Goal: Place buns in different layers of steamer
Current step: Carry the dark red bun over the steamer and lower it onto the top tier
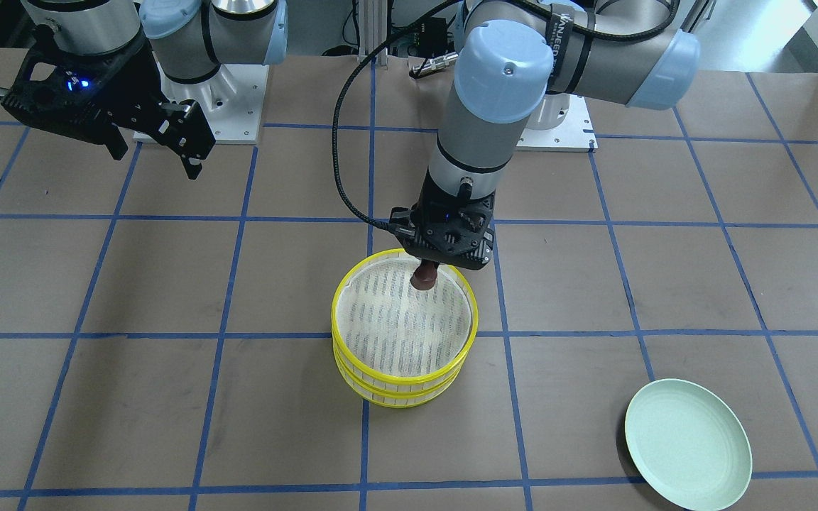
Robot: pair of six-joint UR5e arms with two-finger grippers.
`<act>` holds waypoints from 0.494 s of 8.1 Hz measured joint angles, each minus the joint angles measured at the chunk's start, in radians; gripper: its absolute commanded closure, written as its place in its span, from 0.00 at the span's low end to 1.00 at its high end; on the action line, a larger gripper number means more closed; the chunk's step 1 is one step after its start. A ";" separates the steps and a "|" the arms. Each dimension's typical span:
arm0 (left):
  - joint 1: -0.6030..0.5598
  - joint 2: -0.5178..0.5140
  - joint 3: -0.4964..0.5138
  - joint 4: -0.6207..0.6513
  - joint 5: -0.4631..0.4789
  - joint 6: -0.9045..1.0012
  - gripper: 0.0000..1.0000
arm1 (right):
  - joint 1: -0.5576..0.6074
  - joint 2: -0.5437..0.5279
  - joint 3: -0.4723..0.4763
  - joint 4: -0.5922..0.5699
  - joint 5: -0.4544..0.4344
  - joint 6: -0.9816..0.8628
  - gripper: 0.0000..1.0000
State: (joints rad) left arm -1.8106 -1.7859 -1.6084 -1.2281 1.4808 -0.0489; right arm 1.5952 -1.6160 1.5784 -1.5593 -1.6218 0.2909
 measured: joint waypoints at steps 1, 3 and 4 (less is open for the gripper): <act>-0.016 -0.003 -0.016 0.004 -0.001 -0.014 1.00 | -0.001 0.000 0.000 -0.001 0.001 -0.001 0.00; -0.025 -0.012 -0.044 0.021 0.002 -0.015 1.00 | -0.001 -0.001 0.000 -0.002 0.002 -0.001 0.00; -0.025 -0.025 -0.047 0.061 0.008 -0.014 1.00 | -0.001 -0.001 0.000 -0.002 0.003 -0.001 0.00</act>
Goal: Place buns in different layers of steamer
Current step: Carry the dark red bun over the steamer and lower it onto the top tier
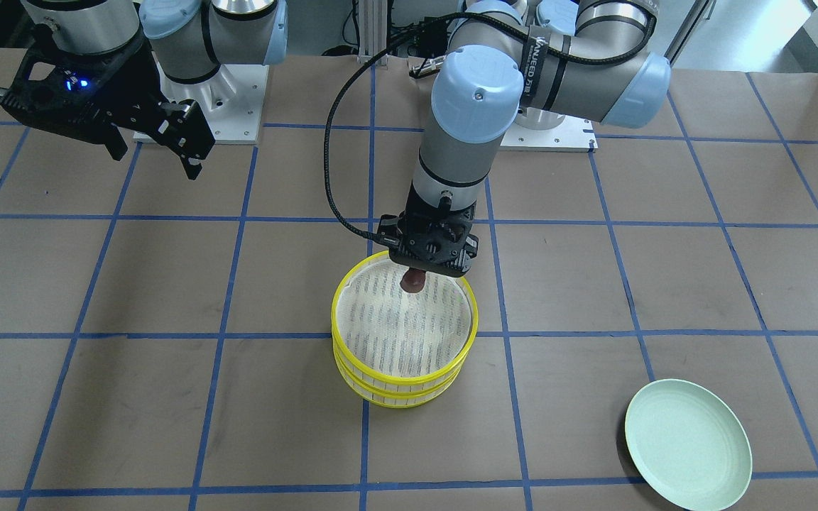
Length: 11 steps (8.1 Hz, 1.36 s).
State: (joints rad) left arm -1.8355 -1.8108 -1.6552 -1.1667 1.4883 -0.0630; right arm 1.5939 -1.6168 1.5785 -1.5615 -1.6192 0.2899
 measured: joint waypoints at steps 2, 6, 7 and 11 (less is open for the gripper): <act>0.001 -0.052 -0.001 0.107 0.001 -0.012 1.00 | 0.000 0.000 0.000 0.000 0.001 0.000 0.00; 0.001 -0.104 -0.004 0.161 0.000 -0.017 0.35 | 0.000 0.000 0.001 0.000 0.001 0.000 0.00; 0.001 -0.111 -0.005 0.161 -0.002 -0.029 0.07 | 0.000 0.000 0.001 0.000 0.001 0.000 0.00; 0.001 -0.116 -0.006 0.161 -0.007 -0.106 0.00 | 0.000 0.005 0.001 -0.020 0.004 -0.002 0.00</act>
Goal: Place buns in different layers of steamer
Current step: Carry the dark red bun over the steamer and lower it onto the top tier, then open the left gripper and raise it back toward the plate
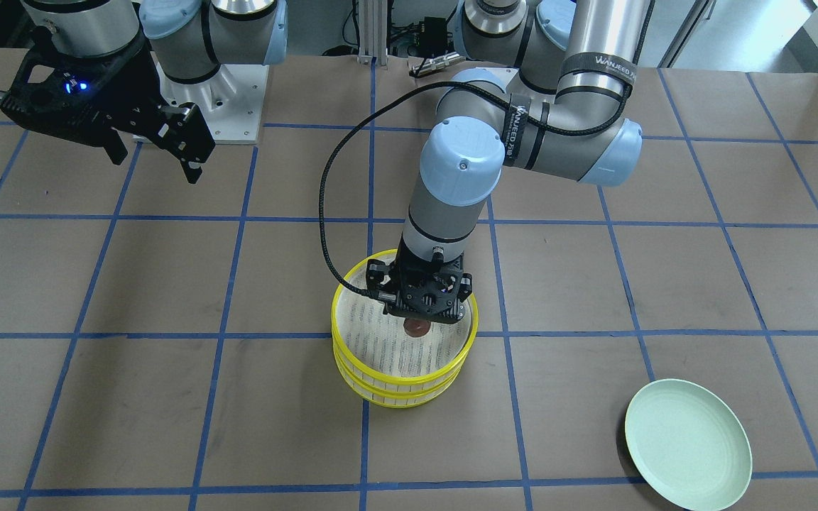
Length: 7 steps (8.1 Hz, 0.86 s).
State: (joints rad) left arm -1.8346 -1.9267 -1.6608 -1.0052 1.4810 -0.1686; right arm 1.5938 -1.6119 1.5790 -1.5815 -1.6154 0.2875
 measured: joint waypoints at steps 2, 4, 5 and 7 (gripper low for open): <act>-0.001 0.003 0.002 -0.002 0.000 -0.006 0.00 | 0.000 0.002 0.001 -0.004 0.001 0.001 0.00; -0.003 0.012 0.004 -0.008 0.001 -0.017 0.00 | 0.000 0.003 0.001 -0.006 0.003 0.001 0.00; -0.004 0.020 0.007 -0.011 0.002 -0.026 0.00 | 0.000 0.005 0.000 -0.009 0.007 0.005 0.00; -0.007 0.053 0.016 -0.061 0.004 -0.035 0.00 | 0.000 0.025 -0.005 -0.036 0.041 0.012 0.00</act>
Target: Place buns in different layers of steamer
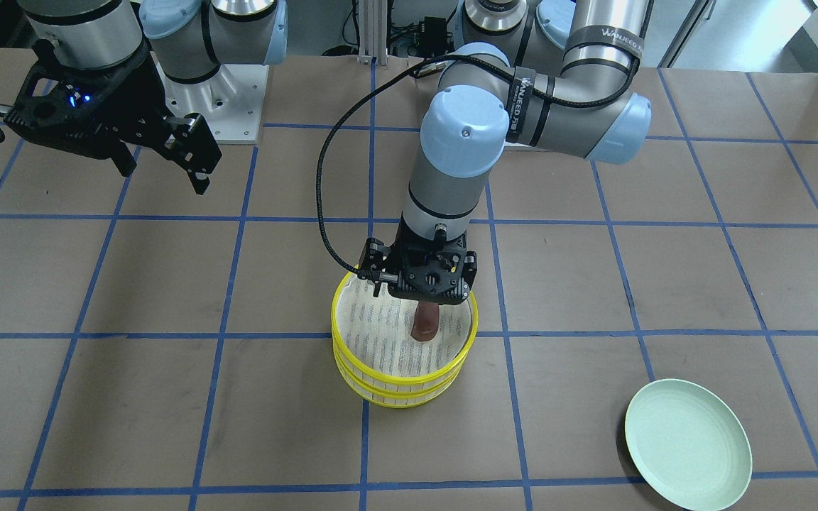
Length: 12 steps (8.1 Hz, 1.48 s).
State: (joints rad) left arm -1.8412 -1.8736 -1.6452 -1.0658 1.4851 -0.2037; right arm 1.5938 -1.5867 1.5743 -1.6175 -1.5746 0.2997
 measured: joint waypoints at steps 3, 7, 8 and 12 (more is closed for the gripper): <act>0.019 0.092 0.051 -0.196 0.008 -0.001 0.00 | 0.000 0.030 -0.007 -0.032 0.014 0.002 0.00; 0.186 0.225 0.106 -0.434 0.048 0.176 0.00 | 0.028 0.054 -0.010 -0.061 0.015 0.035 0.00; 0.232 0.252 0.106 -0.468 0.069 0.244 0.00 | 0.036 0.053 -0.011 -0.062 0.012 0.043 0.00; 0.327 0.298 0.105 -0.526 0.083 0.313 0.00 | 0.038 0.028 -0.011 -0.045 -0.001 0.034 0.00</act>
State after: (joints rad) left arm -1.5140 -1.5759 -1.5402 -1.5921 1.5684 0.1097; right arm 1.6318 -1.5591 1.5635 -1.6629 -1.5760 0.3340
